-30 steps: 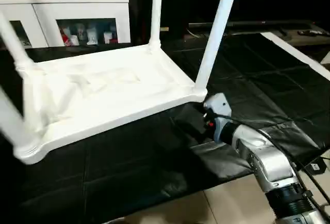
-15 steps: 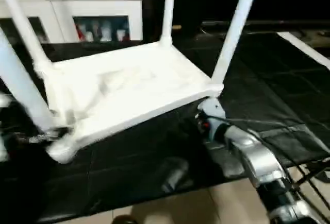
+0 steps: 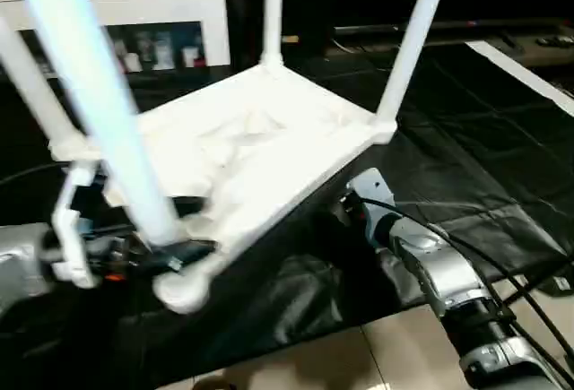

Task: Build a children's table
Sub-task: Rotate table base

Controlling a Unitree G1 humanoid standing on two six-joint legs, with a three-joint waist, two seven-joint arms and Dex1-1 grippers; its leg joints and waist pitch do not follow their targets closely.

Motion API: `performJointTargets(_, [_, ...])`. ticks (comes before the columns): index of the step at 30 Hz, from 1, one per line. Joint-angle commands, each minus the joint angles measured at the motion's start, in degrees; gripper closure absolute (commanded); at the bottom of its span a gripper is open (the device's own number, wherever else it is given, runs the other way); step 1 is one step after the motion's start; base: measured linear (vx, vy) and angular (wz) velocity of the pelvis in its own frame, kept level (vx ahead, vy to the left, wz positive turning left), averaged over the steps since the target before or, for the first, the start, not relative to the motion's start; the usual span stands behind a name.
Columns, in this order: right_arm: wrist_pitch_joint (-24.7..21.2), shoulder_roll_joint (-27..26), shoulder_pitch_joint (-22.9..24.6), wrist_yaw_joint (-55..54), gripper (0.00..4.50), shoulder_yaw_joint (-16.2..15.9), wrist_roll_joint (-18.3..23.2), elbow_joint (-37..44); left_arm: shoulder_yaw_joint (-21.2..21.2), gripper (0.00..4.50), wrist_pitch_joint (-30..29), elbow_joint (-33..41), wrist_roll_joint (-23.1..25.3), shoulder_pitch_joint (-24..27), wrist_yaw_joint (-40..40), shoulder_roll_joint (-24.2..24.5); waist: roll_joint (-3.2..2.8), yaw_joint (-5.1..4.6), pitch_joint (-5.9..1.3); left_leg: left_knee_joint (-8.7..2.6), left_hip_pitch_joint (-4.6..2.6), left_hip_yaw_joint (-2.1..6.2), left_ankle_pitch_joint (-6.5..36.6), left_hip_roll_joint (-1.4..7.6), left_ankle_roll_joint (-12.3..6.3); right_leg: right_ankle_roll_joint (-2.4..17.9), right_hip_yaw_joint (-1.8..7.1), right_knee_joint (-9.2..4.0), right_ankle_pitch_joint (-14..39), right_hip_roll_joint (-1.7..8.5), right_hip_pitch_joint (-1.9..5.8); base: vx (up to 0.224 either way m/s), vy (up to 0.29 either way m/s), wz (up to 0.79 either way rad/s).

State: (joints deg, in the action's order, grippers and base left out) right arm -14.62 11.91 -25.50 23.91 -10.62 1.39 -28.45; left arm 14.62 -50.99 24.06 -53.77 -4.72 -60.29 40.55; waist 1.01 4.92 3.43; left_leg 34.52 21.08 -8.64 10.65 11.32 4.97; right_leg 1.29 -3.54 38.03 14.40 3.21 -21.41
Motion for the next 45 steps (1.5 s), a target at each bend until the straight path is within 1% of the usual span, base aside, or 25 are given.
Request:
performJointTargets(1, [0.79,-0.53,-1.22,-0.37,0.0,0.52,-0.6,-0.98,-1.48,0.04,-1.43,2.05,-2.39,-0.65,1.38,-0.77,-1.7,-0.29,-3.58,-4.04,-0.31,-0.11,8.71,1.04,2.71,11.64,3.12,-4.54,-2.03,3.53,2.5,0.0,0.0,0.0])
performJointTargets(2, [0.79,-0.53,-1.22,-0.37,0.0,0.52,-0.6,-0.98,-1.48,0.04,-1.43,2.05,-2.39,-0.65,1.38,-0.77,-1.63,-0.34,-3.61,-4.03,-0.34,-0.13,8.4,1.08,2.66,11.61,3.13,-4.54,-2.73,3.49,2.53,0.0,0.0,0.0])
performJointTargets(3, [2.52,-2.02,-2.16,0.47,0.0,0.17,-0.13,-2.01,-3.38,0.04,-2.34,2.81,-3.02,-0.99,3.21,-2.89,-1.72,-0.38,-3.64,-3.99,-0.39,-0.2,8.44,1.08,2.71,11.59,3.12,-4.47,-2.86,3.45,2.52,0.0,0.0,0.0])
performJointTargets(4, [2.94,-2.41,-2.42,0.72,0.0,0.04,0.0,-2.27,-3.84,0.04,-2.58,3.03,-3.2,-1.04,3.6,-3.36,-1.63,-0.52,-3.58,-4.04,-0.43,-0.22,8.94,1.18,2.78,11.77,3.12,-4.58,-2.36,3.53,2.53,0.0,0.0,0.0])
performJointTargets(5, [3.34,-2.78,-2.68,0.94,0.0,-0.11,0.1,-2.56,-4.18,0.04,-2.86,3.32,-3.44,-1.06,4.02,-3.74,-1.65,-0.43,-3.56,-4.04,-0.41,-0.22,8.98,1.18,2.83,11.71,3.13,-4.58,-2.1,3.53,2.57,0.0,0.0,0.0])
performJointTargets(7, [4.24,-3.77,-3.44,1.61,0.0,-0.81,0.22,-3.59,-4.65,0.04,-3.35,3.48,-3.88,-1.45,5.08,-4.34,-1.82,-0.49,-3.47,-4.12,-0.52,-0.22,10.02,1.23,3.0,11.41,3.13,-4.67,-0.78,3.52,2.47,0.0,0.0,0.0])
performJointTargets(8, [4.9,-4.71,-4.14,2.16,0.0,-1.48,0.2,-4.62,-4.94,0.04,-3.66,3.43,-4.34,-1.95,5.85,-4.9,-1.64,-0.6,-3.45,-4.19,-0.56,-0.23,10.58,1.24,3.11,11.13,3.13,-4.75,0.43,3.45,2.5,0.0,0.0,0.0])
performJointTargets(9, [5.75,-5.74,-5.02,2.5,0.0,-2.08,-0.11,-6.02,-5.14,0.04,-4.18,3.44,-5.38,-2.64,6.7,-5.43,-1.63,-0.76,-3.41,-4.21,-0.59,-0.27,11.14,1.24,3.29,11.15,3.16,-4.77,1.39,3.5,2.41,0.0,0.0,0.0])
performJointTargets(11, [6.23,-6.37,-5.59,2.76,0.0,-2.37,-0.3,-6.85,-5.25,0.04,-4.44,3.51,-5.8,-3.04,7.16,-5.58,-1.66,-1.03,-3.43,-4.22,-0.43,-0.21,10.93,1.22,3.44,11.24,3.15,-4.8,1.68,3.55,2.59,0.0,0.0,0.0])
performJointTargets(12, [6.58,-6.94,-6.1,2.92,0.0,-2.56,-0.46,-7.57,-5.31,0.04,-4.6,3.51,-6.22,-3.4,7.59,-5.77,-1.56,-1.31,-3.41,-4.22,-0.25,-0.18,10.64,1.21,3.38,11.14,3.14,-4.79,1.55,3.59,2.69,0.0,0.0,0.0])
performJointTargets(15, [7.83,-8.4,-7.46,3.55,0.0,-2.45,-0.26,-9.59,-5.39,0.04,-5.14,3.39,-6.92,-4.27,8.44,-6.28,-1.7,-1.91,-3.46,-4.12,-0.15,-0.2,10.26,1.25,3.41,11.34,3.13,-4.78,1.54,3.59,2.71,0.0,0.0,0.0])
performJointTargets(17, [9.01,-9.89,-8.83,4.28,0.0,-1.98,0.27,-11.49,-6.04,0.04,-5.22,3.09,-6.83,-5.05,8.95,-6.68,-1.88,-2.11,-3.53,-4.01,-0.2,-0.22,9.49,1.32,3.33,11.72,3.19,-4.66,-0.26,3.54,2.71,0.0,0.0,0.0])
performJointTargets(18, [9.12,-10.01,-8.93,4.39,0.0,-1.95,0.32,-11.62,-6.11,0.04,-5.21,3.06,-6.81,-5.12,8.99,-6.72,-1.88,-2.11,-3.53,-4.01,-0.2,-0.22,9.49,1.32,3.33,11.72,3.19,-4.66,-0.26,3.54,2.71,0.0,0.0,0.0])
performJointTargets(22, [11.29,-11.53,-10.14,6.46,0.0,-1.87,0.92,-13.49,-6.72,0.04,-5.41,2.39,-6.97,-6.55,9.89,-7.6,-1.92,-2.4,-3.66,-3.86,-0.17,-0.22,8.42,1.36,3.29,12.64,3.15,-4.36,-3.98,3.41,2.88,0.0,0.0,0.0])
performJointTargets(24, [11.82,-12.25,-10.13,8.47,0.0,-1.66,1.9,-13.43,-7.04,0.04,-5.43,2.12,-7.24,-7.2,10.36,-7.92,-2.13,-2.41,-3.67,-3.8,-0.3,-0.23,8.85,1.36,3.07,12.89,3.18,-4.39,-4.25,3.4,2.86,0.0,0.0,0.0])
performJointTargets(25, [12.02,-12.71,-10.19,9.41,0.0,-1.42,2.38,-13.58,-7.25,0.04,-5.4,1.98,-7.31,-7.54,10.59,-8.07,-2.06,-2.43,-3.64,-3.84,-0.29,-0.22,8.9,1.38,2.95,12.91,3.18,-4.42,-4.21,3.38,2.89,0.0,0.0,0.0])
performJointTargets(28, [12.85,-13.57,-10.62,11.43,0.0,-1.1,2.95,-14.82,-7.56,0.04,-5.33,1.27,-7.38,-8.66,11.05,-8.87,-2.13,-2.48,-3.59,-3.93,-0.31,-0.2,9.66,1.43,2.81,13.26,3.14,-4.46,-2.86,3.43,2.84,0.0,0.0,0.0])
performJointTargets(30, [13.48,-13.87,-10.95,12.76,0.0,-0.88,3.17,-15.77,-7.8,0.04,-5.3,0.82,-7.18,-9.27,11.1,-9.21,-2.21,-2.4,-3.63,-3.91,-0.45,-0.21,9.59,1.52,2.82,13.7,3.16,-4.45,-3.01,3.48,2.76,0.0,0.0,0.0])
performJointTargets(33, [14.24,-14.09,-11.34,14.31,0.0,-0.75,3.21,-16.82,-8.4,0.04,-5.09,0.22,-6.58,-10.06,11.29,-9.81,-2.25,-2.31,-3.63,-3.93,-0.43,-0.19,9.66,1.54,2.75,14.04,3.15,-4.46,-2.94,3.57,2.82,0.0,0.0,0.0])
performJointTargets(38, [14.94,-14.09,-11.67,16.89,0.0,-1.02,3.13,-17.75,-11.12,0.04,-3.92,-1.63,-4.67,-12.85,11.16,-11.58,-2.23,-2.19,-3.75,-3.83,-0.41,-0.19,8.52,1.53,2.52,14.1,3.16,-4.33,-4.78,3.59,2.93,0.0,0.0,0.0])
performJointTargets(40, [15.37,-14.3,-11.73,18.22,0.0,-0.81,2.88,-18.45,-12.95,0.04,-3.01,-3.43,-3.14,-15.33,11.27,-13.51,-2.57,-2.16,-3.73,-3.87,-0.41,-0.15,9.07,1.6,2.2,14.56,3.11,-4.35,-4.54,3.67,2.87,0.0,0.0,0.0])
performJointTargets(41, [15.73,-14.36,-11.94,17.87,0.0,-0.63,2.6,-19.09,-13.71,0.04,-2.45,-4.31,-2.23,-16.26,11.41,-14.23,-2.42,-2.07,-3.73,-3.83,-0.48,-0.19,8.94,1.63,2.07,14.74,3.15,-4.42,-4.5,3.75,2.84,0.0,0.0,0.0])
performJointTargets(43, [16.0,-14.38,-12.1,17.58,0.0,-0.53,2.38,-19.55,-14.22,0.04,-2.07,-4.9,-1.62,-16.86,11.5,-14.68,-2.43,-1.92,-3.76,-3.84,-0.41,-0.18,8.5,1.63,1.95,14.89,3.18,-4.39,-4.58,3.84,2.92,0.0,0.0,0.0])
performJointTargets(44, [16.2,-14.42,-12.23,17.44,0.0,-0.37,2.34,-19.94,-14.76,0.04,-1.56,-5.47,-0.92,-17.42,11.41,-15.06,-2.32,-1.72,-3.71,-3.81,-0.35,-0.21,8.05,1.59,1.77,14.61,3.21,-4.43,-4.59,3.8,3.01,0.0,0.0,0.0])
performJointTargets(45, [16.69,-14.33,-12.41,16.63,0.0,-0.17,1.93,-20.6,-15.43,0.04,-0.61,-6.9,0.34,-18.51,11.92,-16.09,-2.39,-1.58,-3.75,-3.76,-0.43,-0.22,7.75,1.6,1.77,14.41,3.22,-4.44,-4.5,3.77,2.94,0.0,0.0,0.0])
